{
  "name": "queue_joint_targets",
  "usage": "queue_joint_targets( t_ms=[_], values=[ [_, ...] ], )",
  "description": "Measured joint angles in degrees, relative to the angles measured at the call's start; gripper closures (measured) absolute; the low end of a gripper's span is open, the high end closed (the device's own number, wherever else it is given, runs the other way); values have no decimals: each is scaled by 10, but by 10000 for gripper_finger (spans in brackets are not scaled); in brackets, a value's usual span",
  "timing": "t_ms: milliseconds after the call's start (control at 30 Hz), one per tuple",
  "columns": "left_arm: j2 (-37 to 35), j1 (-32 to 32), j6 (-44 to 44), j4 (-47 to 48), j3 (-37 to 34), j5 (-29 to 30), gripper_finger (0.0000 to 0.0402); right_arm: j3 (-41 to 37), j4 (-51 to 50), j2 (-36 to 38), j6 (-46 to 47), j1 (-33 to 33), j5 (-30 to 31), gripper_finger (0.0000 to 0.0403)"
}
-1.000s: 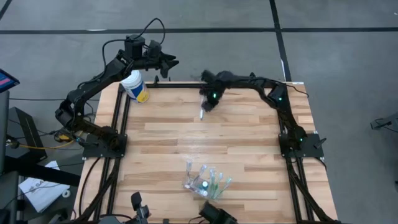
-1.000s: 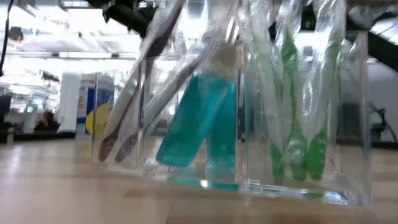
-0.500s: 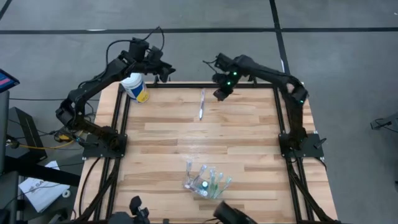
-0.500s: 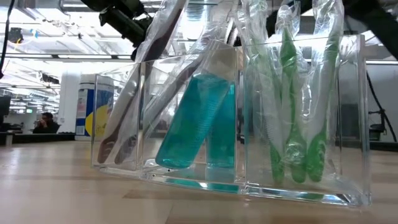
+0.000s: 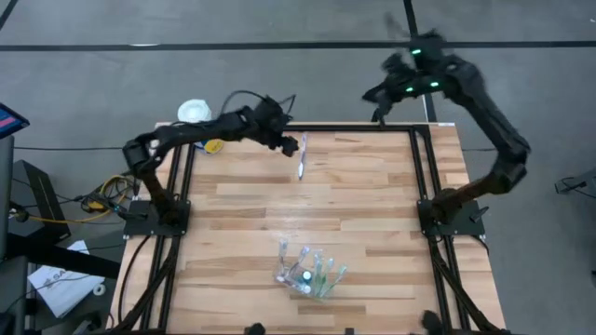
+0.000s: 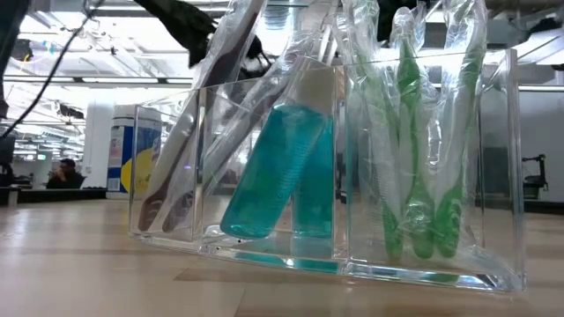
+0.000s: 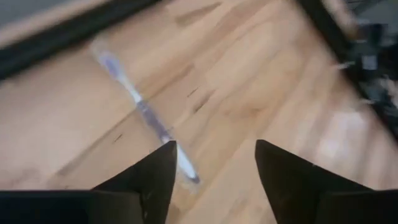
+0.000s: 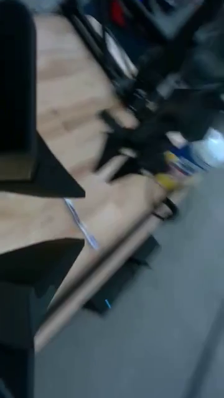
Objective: Pick & Place toothbrushing station
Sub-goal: Put the purple toothbrush in the transparent organizer
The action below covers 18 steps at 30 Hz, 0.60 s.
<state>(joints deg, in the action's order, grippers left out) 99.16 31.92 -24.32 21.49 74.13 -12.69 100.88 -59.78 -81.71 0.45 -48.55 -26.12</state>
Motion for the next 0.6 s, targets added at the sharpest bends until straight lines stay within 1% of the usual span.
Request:
queue_joint_targets(
  t_ms=[133, 300, 433, 600],
  values=[
    [59, -17, -52, -15, 0, 16, 167, 0, 17, 43, 0, -35, 5, 252],
    [117, -21, -91, -51, 0, 15, 165, 0, 37, 52, -8, -53, 5, 210],
    [142, -14, -122, -85, 0, 2, 172, 0, 38, 42, -28, -64, -26, 195],
    [164, -12, -132, -99, 0, -8, 181, 0, 47, 13, -39, -58, -45, 195]
  ],
)
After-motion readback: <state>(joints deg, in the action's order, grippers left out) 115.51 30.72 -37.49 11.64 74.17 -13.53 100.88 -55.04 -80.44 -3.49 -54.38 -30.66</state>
